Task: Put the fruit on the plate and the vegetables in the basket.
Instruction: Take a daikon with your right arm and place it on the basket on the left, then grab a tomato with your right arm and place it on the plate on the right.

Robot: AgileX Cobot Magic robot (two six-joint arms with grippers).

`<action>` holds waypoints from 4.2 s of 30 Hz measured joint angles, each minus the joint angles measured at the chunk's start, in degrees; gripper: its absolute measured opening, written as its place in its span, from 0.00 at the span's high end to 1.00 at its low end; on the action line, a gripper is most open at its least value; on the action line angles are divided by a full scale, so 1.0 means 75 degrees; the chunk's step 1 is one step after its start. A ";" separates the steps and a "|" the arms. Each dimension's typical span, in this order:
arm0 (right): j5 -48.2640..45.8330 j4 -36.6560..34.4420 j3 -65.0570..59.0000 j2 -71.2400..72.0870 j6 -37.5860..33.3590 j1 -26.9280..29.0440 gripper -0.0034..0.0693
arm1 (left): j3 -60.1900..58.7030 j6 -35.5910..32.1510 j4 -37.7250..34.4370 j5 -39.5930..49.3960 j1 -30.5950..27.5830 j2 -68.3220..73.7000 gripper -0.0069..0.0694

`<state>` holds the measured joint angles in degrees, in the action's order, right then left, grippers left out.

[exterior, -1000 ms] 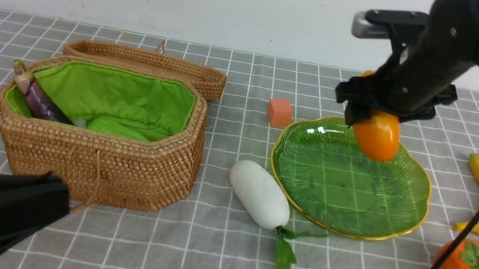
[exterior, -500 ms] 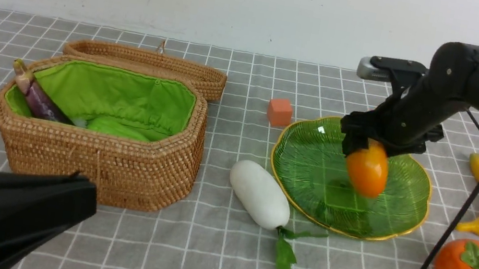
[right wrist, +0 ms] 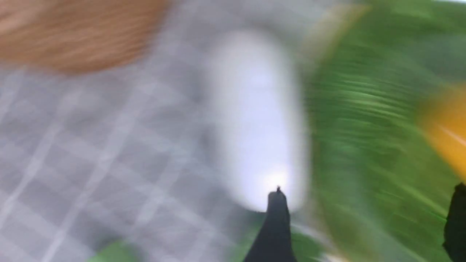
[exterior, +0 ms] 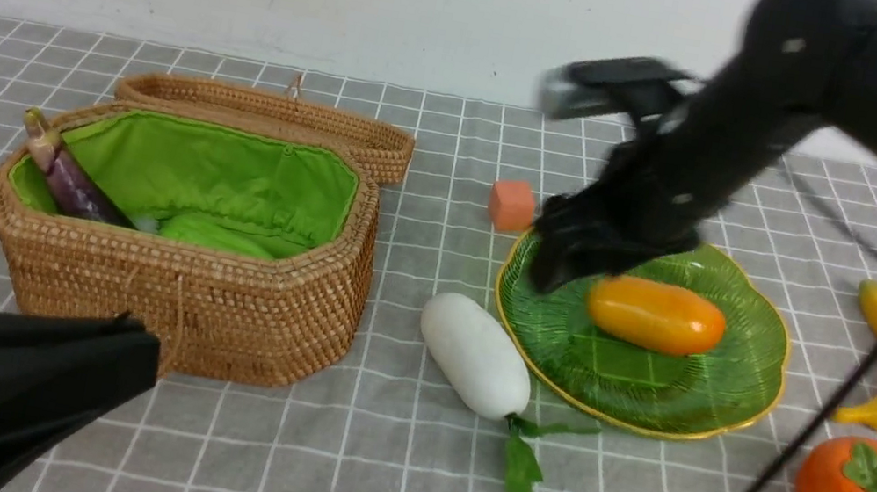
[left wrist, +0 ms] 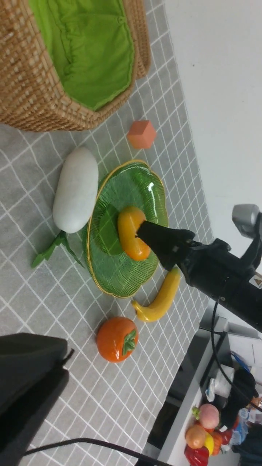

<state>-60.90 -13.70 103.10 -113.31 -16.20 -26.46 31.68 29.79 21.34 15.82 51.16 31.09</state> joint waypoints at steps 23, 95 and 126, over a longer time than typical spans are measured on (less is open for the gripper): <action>0.2203 0.1827 0.0000 -0.1669 -0.0150 -0.1044 0.15 | 0.0000 0.0000 0.0076 0.0178 0.0000 0.0000 0.86; -0.1413 0.0705 0.3041 0.0004 0.1218 -0.0357 0.94 | 0.0717 0.1119 0.0983 0.0380 0.0000 0.0119 0.83; 0.3494 -0.1257 -0.6791 0.2857 0.1806 0.5239 0.05 | 0.0546 0.0385 -0.0383 0.0205 0.0006 0.0545 0.83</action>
<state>-34.70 -23.13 52.17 -91.87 -2.65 12.84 35.77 32.68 18.47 17.36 51.21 35.18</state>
